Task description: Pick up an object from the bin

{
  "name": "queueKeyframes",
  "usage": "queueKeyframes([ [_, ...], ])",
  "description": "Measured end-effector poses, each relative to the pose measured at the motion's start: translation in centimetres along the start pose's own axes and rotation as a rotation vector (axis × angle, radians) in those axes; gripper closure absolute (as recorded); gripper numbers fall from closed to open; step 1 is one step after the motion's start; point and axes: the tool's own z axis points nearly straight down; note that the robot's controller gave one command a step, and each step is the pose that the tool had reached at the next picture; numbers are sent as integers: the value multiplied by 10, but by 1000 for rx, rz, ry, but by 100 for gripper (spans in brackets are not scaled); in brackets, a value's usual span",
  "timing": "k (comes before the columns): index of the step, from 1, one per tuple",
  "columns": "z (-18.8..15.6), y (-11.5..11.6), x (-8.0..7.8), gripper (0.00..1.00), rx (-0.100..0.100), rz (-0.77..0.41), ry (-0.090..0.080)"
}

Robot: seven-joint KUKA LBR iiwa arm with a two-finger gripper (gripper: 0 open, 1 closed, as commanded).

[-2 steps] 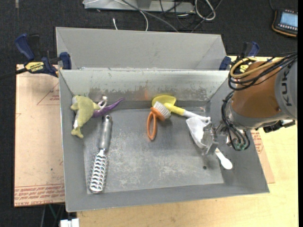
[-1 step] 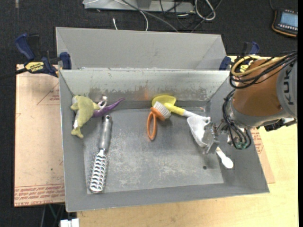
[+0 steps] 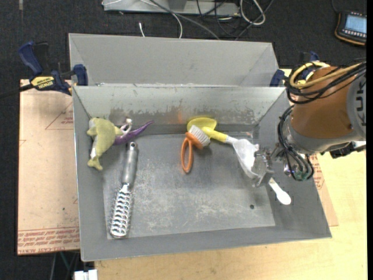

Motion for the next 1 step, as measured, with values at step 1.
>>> queueKeyframes([
  [1,-9,0,-1,100,0,0,-2],
])
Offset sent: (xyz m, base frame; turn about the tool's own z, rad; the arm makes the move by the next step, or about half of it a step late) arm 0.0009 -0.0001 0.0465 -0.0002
